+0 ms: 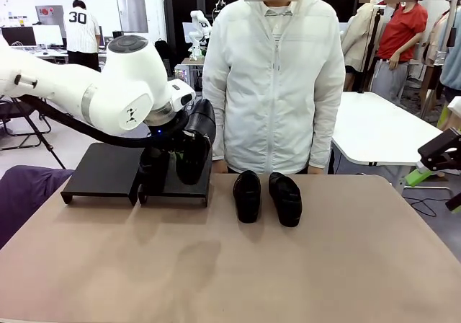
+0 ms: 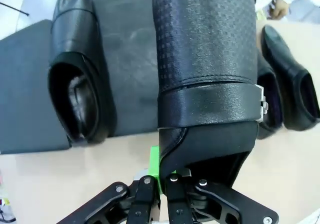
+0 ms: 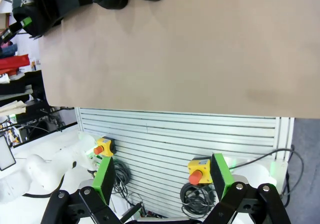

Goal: Organize the shoes by placing them on the stand.
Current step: Place the Shoe from the middle of the table onto the Shoes Stand.

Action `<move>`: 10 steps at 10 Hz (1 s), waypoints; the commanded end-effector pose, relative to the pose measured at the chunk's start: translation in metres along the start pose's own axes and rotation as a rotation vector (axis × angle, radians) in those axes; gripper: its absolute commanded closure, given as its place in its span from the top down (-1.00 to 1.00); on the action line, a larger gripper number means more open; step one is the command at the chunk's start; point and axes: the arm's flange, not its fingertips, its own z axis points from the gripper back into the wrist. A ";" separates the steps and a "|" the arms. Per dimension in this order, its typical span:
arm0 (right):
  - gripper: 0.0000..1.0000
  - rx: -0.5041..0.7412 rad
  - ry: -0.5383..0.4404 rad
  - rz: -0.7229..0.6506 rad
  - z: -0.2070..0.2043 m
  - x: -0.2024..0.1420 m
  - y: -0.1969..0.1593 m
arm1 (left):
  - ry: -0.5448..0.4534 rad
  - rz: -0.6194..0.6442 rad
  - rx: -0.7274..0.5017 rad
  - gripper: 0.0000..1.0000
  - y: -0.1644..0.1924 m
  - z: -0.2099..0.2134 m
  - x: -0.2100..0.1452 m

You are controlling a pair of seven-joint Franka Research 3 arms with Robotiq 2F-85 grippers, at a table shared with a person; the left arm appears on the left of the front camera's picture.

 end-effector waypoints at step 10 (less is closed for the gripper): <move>1.00 0.013 0.000 -0.016 0.002 -0.001 0.003 | 0.012 0.213 -0.014 0.14 0.029 -0.061 0.035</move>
